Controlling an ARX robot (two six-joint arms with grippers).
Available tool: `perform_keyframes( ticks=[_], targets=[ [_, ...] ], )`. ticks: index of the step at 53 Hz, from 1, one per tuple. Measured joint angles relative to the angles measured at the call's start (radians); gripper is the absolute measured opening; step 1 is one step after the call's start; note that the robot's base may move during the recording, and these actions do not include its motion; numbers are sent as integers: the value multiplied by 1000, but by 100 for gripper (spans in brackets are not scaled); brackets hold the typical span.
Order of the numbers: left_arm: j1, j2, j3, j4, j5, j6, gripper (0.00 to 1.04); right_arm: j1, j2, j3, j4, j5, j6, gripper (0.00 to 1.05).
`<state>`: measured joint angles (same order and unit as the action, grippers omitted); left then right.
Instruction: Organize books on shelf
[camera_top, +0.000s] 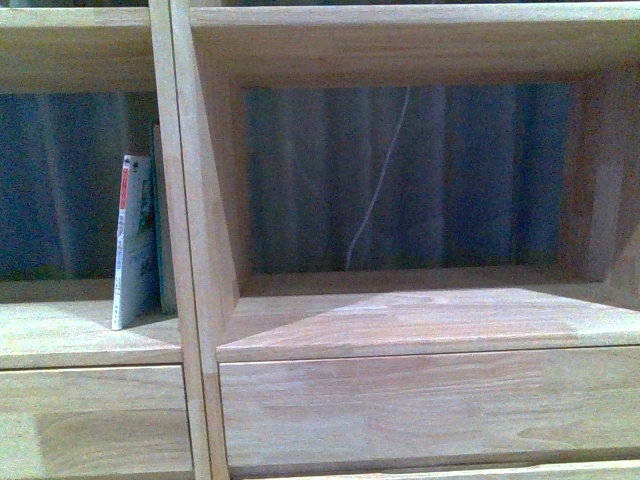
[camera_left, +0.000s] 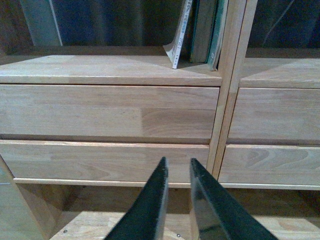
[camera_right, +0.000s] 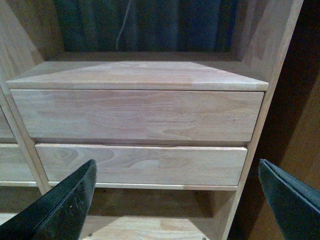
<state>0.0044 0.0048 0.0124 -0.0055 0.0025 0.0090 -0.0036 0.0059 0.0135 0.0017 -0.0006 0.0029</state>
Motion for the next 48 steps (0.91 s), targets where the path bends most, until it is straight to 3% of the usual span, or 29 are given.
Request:
perform_keyframes(
  ticks=[3, 16, 25, 41, 44, 48],
  targets=[
    [0, 0, 0, 0, 0, 0, 3, 0, 0, 0, 0, 0, 0, 98],
    [-1, 0, 0, 0, 0, -6, 5, 0, 0, 0, 0, 0, 0, 98],
    [-1, 0, 0, 0, 0, -6, 39, 0, 0, 0, 0, 0, 0, 98],
    [-1, 0, 0, 0, 0, -6, 90, 0, 0, 0, 0, 0, 0, 98],
    [-1, 0, 0, 0, 0, -6, 98, 0, 0, 0, 0, 0, 0, 98],
    [-1, 0, 0, 0, 0, -6, 97, 0, 0, 0, 0, 0, 0, 98]
  ],
)
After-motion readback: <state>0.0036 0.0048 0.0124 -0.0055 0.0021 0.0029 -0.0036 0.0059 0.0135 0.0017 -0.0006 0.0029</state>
